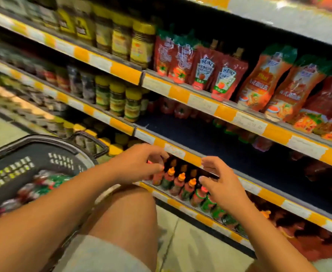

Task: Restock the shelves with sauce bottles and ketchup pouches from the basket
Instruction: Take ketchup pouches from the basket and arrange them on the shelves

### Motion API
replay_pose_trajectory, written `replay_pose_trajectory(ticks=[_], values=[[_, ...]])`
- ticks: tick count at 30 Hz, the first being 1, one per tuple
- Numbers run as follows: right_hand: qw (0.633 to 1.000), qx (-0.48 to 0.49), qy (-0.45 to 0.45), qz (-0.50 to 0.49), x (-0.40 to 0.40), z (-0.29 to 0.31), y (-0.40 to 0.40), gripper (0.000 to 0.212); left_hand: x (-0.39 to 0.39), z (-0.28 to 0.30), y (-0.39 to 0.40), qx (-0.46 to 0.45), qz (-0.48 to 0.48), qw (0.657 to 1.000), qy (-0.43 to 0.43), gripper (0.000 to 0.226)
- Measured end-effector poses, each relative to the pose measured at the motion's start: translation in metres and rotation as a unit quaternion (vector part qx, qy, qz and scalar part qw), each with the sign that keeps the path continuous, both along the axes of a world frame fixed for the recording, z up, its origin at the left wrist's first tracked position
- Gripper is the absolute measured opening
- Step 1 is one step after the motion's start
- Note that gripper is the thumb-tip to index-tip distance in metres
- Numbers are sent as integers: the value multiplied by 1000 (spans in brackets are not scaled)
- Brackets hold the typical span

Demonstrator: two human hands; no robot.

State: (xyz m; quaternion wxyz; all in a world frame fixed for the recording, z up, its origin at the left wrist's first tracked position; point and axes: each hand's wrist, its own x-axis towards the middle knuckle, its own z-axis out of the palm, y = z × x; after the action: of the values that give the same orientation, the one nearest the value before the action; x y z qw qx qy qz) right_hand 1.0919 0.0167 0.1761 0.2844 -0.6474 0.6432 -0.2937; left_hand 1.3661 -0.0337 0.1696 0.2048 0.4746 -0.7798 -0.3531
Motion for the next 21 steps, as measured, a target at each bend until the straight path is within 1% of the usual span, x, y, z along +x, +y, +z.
replay_pose_trajectory(ticks=[3,6,9,12,14,15,21], values=[[998,-16,-3,60,51,15,-5,43,90,-3,34,1,113,993,33,25],[994,-32,-15,103,103,27,-9,41,180,-17,78,14,248,965,88,18],[985,-3,-29,173,158,28,-10,42,251,-38,126,38,381,919,96,12],[970,18,-5,243,216,18,-15,40,301,-70,159,68,507,854,100,11],[959,28,31,281,254,9,-17,40,321,-90,175,110,552,819,113,10],[953,37,42,296,272,3,-17,41,326,-99,180,130,564,807,114,10],[916,127,113,363,358,-49,-17,46,339,-145,184,205,598,771,77,4]])
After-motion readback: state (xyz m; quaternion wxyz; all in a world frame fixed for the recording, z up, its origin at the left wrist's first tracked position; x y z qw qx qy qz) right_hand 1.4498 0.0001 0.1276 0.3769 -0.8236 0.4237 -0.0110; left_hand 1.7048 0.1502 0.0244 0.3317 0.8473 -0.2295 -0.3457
